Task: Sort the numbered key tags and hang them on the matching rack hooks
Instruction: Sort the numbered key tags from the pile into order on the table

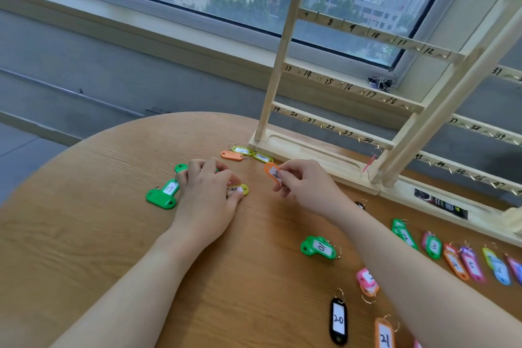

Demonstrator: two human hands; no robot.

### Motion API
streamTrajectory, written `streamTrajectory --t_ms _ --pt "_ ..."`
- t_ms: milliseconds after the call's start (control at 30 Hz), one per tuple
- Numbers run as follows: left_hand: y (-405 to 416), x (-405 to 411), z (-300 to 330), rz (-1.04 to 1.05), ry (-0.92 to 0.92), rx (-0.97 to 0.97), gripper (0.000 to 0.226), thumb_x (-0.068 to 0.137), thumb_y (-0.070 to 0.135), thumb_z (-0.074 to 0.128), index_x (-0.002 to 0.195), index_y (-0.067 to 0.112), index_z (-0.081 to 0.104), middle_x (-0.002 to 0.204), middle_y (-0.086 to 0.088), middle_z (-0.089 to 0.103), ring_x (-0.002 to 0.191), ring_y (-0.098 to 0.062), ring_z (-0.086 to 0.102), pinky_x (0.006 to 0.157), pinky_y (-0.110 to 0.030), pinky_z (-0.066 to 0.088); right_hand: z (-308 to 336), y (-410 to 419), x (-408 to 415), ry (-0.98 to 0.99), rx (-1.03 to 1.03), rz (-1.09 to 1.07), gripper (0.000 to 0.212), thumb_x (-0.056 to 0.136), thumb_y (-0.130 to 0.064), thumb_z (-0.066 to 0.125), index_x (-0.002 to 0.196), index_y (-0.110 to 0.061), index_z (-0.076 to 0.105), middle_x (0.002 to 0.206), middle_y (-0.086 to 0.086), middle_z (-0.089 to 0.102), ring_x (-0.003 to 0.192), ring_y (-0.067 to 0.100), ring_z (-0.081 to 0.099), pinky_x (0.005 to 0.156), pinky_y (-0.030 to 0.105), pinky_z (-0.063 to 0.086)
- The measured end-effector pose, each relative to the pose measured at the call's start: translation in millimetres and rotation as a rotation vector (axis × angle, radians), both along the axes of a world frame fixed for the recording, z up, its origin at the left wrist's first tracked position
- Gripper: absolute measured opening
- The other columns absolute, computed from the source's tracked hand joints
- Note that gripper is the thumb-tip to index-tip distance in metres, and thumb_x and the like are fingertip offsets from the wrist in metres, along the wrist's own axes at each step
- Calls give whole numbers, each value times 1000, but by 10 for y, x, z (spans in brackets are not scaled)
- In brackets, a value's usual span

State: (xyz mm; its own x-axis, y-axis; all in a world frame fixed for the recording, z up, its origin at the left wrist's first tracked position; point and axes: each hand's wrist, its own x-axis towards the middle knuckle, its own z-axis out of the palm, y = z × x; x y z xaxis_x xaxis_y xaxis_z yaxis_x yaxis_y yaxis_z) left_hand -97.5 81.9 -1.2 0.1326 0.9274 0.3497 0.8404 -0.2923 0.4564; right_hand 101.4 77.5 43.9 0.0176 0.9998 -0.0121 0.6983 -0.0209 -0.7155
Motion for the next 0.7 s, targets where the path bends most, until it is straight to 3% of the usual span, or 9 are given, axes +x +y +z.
streamTrajectory --t_ms 67,200,333,400,467,567,700 --pt "-34 11 32 -52 12 28 20 95 44 62 109 32 69 120 14 55 119 -14 29 98 -36 19 26 -54 20 55 -18 -14 21 105 -18 50 104 -16 71 82 -2 76 69 5 68 67 25 50" --pt "-89 24 82 -129 -47 35 8 94 38 66 100 32 64 83 22 44 92 -7 25 89 -33 22 95 -216 68 173 -33 -51 20 104 -22 54 102 -12 72 74 0 71 66 8 65 66 25 50" --pt "-69 32 50 -218 -155 58 9 95 38 65 92 32 60 78 22 54 88 -4 34 90 -30 22 131 -349 138 245 -73 -56 18 105 -17 52 107 -15 70 73 -1 67 66 10 63 64 25 51" --pt "-87 53 42 -286 -226 49 12 98 38 59 91 30 52 75 16 66 94 6 44 90 -26 25 151 -414 185 236 -73 -46 19 103 -12 52 110 -17 69 72 -1 66 67 10 62 64 26 51" --pt "-136 86 65 -332 -284 7 13 100 35 57 92 26 51 71 11 68 93 16 42 85 -16 26 175 -486 234 202 -66 -30 23 101 -9 51 112 -19 68 73 0 66 68 10 62 66 27 52" --pt "-163 129 79 -372 -341 10 9 97 29 63 93 26 56 68 8 58 73 -4 47 71 -21 31 210 -590 308 137 -54 -19 27 99 -9 51 113 -24 69 72 1 65 69 11 61 70 30 53" --pt "-198 166 136 -460 -474 -169 8 100 23 60 95 25 65 72 4 57 62 -1 47 59 -15 37 215 -702 398 98 -43 -12 32 97 -9 50 110 -28 72 67 -2 62 65 8 58 71 30 53"
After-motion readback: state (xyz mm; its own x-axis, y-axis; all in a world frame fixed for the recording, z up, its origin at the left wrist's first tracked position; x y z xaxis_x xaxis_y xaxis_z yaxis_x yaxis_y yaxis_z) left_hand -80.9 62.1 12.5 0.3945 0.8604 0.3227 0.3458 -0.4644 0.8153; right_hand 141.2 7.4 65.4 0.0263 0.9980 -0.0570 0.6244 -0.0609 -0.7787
